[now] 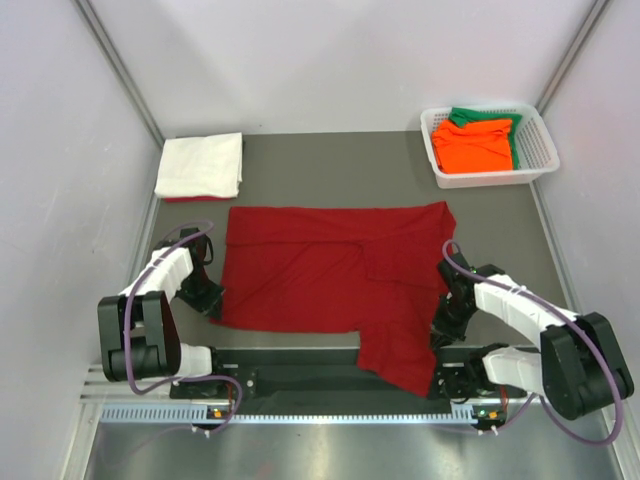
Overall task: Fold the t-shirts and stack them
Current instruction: Fold the tshirt
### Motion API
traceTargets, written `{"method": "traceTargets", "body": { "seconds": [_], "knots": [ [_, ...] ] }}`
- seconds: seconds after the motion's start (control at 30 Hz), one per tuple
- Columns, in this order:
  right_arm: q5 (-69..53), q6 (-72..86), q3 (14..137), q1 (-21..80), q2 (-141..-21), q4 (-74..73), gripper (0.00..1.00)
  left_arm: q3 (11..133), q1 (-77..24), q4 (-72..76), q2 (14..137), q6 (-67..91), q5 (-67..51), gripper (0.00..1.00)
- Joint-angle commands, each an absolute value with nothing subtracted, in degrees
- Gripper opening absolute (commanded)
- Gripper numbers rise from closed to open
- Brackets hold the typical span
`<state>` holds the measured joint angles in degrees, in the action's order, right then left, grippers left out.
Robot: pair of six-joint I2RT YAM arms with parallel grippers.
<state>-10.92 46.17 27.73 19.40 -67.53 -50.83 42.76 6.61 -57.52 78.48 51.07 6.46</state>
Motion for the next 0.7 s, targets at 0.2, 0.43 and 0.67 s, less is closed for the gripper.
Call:
{"method": "traceTargets", "body": {
  "seconds": [0.2,0.43,0.67],
  "knots": [
    [-7.8,46.8,31.6,20.0,-62.8,-56.1,0.0,44.5,6.8,-61.7,76.2,51.2,8.2,0.0],
    [-5.5,41.7,36.6,19.3,-62.5,-61.4,0.0,44.9,6.8,-65.0,74.0,51.4,8.4,0.0],
    [-5.3,34.1,43.4,13.4,-65.2,-62.4,0.0,46.4,6.7,-66.4,71.5,50.6,6.0,0.0]
  ]
}}
